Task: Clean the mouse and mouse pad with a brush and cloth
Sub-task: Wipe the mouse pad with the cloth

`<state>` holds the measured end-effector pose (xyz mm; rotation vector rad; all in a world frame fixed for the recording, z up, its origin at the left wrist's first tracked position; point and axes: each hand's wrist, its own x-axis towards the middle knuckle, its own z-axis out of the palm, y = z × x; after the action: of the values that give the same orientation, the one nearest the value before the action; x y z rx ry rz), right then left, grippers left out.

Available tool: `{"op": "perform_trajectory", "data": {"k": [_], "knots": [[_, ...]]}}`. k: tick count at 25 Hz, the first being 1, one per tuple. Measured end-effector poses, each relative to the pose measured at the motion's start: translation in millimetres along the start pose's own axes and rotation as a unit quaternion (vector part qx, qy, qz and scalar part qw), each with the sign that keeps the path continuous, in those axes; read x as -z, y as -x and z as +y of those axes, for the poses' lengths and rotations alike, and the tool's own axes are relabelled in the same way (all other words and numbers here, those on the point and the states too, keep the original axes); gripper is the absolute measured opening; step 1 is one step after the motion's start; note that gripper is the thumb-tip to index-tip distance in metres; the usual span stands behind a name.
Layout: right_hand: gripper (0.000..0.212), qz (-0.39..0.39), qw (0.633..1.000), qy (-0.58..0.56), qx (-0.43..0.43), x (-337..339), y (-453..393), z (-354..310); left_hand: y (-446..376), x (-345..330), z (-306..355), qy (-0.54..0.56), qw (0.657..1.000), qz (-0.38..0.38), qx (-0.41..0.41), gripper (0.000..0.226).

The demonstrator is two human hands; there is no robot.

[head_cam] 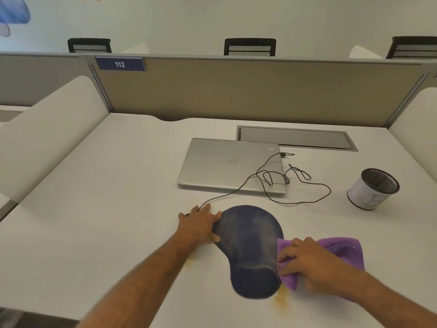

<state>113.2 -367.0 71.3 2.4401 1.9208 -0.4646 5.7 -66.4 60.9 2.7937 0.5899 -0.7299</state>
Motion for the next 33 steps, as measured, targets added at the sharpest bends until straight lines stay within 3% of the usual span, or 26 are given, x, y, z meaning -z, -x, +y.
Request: {"op": "perform_trajectory", "data": {"k": [5,7,11,15,21,25,30,33], "knots": [[0.051,0.073,0.992,-0.028,-0.097,-27,19,6,3,-1,-1,0.010,1.000,0.000,0.005,0.082],[0.057,0.106,0.977,-0.127,-0.137,-50,30,-1,2,-1,-1,0.017,1.000,0.002,0.005,0.082],[0.069,0.191,0.948,-0.218,-0.133,-63,42,-31,2,-1,-1,0.020,1.000,0.004,0.004,0.081],[0.057,0.183,0.944,-0.237,-0.139,-67,48,-50,1,-1,-2,0.004,1.000,0.009,-0.006,0.080],[0.038,0.068,0.957,-0.254,-0.125,-47,57,-80,3,-4,-2,-0.016,1.000,0.015,-0.014,0.078],[0.031,-0.076,0.958,-0.250,-0.117,-13,78,-103,4,-7,-4,-0.029,0.999,0.028,-0.021,0.076],[0.032,-0.281,0.890,-0.293,-0.207,10,134,-107,3,-12,-1,-0.067,0.996,0.043,-0.028,0.070],[0.032,-0.263,0.858,-0.376,-0.230,15,154,-94,10,-10,4,-0.085,0.992,0.078,-0.048,0.060]]}}
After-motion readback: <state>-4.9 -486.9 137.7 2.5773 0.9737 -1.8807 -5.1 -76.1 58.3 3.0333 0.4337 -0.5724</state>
